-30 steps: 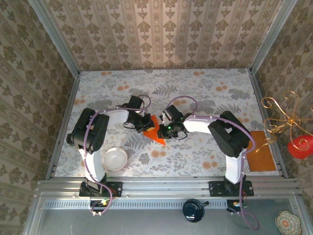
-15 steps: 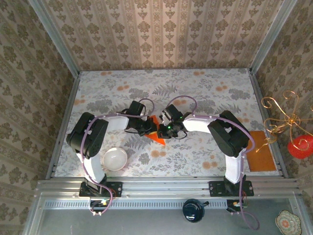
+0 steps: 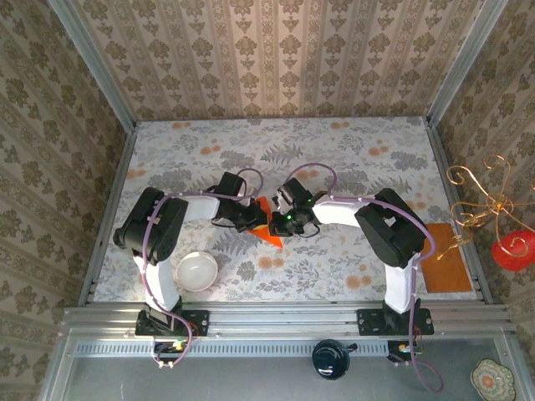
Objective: Fold a paper plane with a square sheet of paper (pick it up from the middle)
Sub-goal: Fourth fold the wing at the center of the table.
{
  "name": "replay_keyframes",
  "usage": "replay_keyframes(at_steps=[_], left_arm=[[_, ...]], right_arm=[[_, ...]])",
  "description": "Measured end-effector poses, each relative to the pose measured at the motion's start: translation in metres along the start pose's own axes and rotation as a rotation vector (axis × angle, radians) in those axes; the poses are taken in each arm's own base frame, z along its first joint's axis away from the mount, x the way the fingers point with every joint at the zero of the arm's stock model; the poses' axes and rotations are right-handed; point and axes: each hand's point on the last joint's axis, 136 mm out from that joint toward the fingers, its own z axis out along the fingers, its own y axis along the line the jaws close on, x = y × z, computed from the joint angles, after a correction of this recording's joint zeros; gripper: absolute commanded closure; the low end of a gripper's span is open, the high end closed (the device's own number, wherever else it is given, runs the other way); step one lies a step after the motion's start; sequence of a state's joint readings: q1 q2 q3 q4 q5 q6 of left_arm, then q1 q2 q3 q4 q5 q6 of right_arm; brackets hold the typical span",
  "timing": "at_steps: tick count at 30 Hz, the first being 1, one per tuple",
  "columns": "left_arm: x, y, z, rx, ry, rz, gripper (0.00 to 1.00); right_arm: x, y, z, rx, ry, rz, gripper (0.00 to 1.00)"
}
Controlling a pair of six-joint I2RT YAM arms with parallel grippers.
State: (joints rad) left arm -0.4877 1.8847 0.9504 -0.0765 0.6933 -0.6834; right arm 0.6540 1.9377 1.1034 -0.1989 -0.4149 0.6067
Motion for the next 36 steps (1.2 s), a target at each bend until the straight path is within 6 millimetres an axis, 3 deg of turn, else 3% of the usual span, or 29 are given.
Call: replay_keyframes(at_steps=[18,27,32,34,36], left_arm=[[-0.095,0.060,-0.062,-0.051,-0.188,-0.106,0.94],[-0.113,0.075,-0.083,-0.099,-0.248,-0.139,0.94],[-0.112,0.061,-0.093,-0.120,-0.278,-0.110,0.93],[-0.099,0.039,-0.093,-0.111,-0.278,-0.069,0.94],[-0.084,0.004,-0.086,-0.081,-0.265,0.002,0.95]], right_arm=[[0.001,-0.002,0.000,0.004,0.002,0.003,1.00],[0.000,-0.001,0.000,0.002,-0.001,0.002,1.00],[-0.001,0.000,-0.001,-0.005,-0.004,0.003,1.00],[-0.002,0.001,-0.001,-0.012,-0.003,0.008,1.00],[-0.002,0.001,-0.002,-0.018,-0.001,0.016,1.00]])
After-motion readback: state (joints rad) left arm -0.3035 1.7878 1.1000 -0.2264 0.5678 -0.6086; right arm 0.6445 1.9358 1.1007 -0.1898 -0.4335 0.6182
